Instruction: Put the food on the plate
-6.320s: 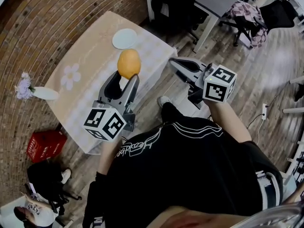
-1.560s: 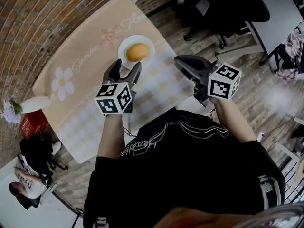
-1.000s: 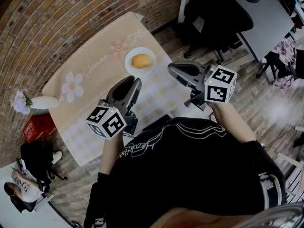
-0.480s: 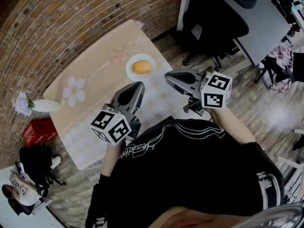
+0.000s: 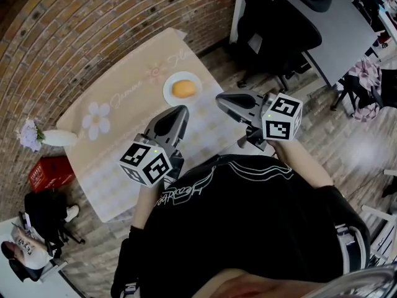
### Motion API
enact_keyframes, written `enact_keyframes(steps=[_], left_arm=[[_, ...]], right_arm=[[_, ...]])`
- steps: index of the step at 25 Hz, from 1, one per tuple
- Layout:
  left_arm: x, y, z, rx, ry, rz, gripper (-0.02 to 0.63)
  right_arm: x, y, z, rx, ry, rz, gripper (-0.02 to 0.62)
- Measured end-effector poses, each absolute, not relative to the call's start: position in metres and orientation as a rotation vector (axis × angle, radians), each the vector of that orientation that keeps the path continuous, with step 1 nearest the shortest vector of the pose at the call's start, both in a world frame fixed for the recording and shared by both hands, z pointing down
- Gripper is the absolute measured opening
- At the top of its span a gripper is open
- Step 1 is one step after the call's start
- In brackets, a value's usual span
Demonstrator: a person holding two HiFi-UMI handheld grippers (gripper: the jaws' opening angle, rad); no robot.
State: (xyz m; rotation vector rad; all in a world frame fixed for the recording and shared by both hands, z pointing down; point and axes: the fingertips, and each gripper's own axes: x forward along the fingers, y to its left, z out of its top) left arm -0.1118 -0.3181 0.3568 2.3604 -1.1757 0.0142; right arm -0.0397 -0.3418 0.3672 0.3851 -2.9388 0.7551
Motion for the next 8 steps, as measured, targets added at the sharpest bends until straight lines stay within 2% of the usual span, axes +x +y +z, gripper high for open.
enact_keyframes(steps=[8], left_arm=[[-0.1111, -0.3175, 0.3586, 2.354, -1.177, 0.032, 0.008]], right_arm=[[-0.0455, -0.3452, 0.3642, 0.378, -2.957, 0.775, -0.005]])
